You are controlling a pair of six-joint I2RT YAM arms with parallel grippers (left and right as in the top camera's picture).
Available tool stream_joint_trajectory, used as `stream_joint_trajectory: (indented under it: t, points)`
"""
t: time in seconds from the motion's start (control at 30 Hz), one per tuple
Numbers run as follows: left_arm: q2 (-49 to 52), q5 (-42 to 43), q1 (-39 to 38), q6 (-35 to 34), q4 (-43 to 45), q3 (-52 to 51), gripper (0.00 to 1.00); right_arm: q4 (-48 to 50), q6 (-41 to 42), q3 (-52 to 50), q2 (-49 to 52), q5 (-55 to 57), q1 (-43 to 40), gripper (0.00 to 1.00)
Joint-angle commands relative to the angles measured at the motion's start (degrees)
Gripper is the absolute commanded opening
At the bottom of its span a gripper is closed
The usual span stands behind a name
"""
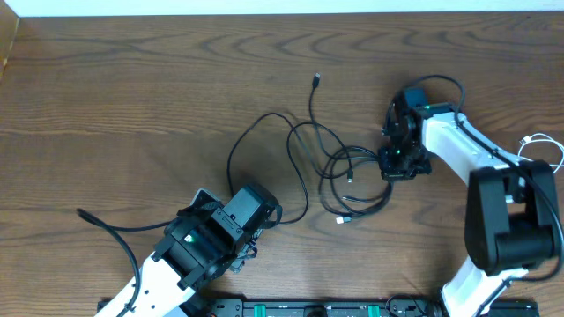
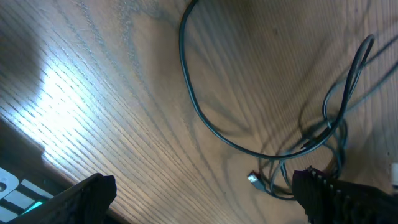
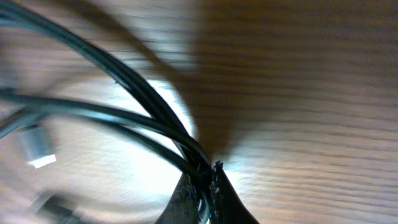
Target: Untangle cables
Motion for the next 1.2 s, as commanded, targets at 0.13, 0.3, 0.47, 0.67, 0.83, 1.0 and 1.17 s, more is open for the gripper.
stream_joint_trajectory:
  t: [0.13,0.3,0.47,0.67,0.83,1.0,1.17]
  points:
    - [-0.35,-0.94,0.31,0.55,-0.42,0.98,0.96,-0.35,-4.5,3.08,-19.93,-12.68,-0.24,0.01]
    - [-0.35,-0.94,0.28,0.55,-0.42,0.98,0.96,-2.08,-7.3,3.06,-28.94,-13.2,1.22,0.01]
    - [-0.35,-0.92,0.28,0.55,-0.42,0.98,0.96,-2.45,-7.08,3.06,-32.37,-13.33,1.7,0.01]
    - [-0.37,-0.5,0.28,0.55,-0.39,0.98,0.96,-2.43,0.94,3.02,-32.2,-13.68,1.7,0.01]
    - [-0.37,-0.5,0.28,0.55,-0.39,0.98,0.96,-1.53,1.73,3.02,-32.17,-18.93,1.7,0.01]
    - [-0.37,-1.16,0.31,-0.31,0.76,0.98,0.96,-0.44,1.73,3.02,-32.17,-22.45,1.7,0.01]
    - [-0.37,-3.04,0.31,-0.31,0.74,0.98,0.96,0.17,2.29,3.02,-32.17,-22.4,1.7,0.1]
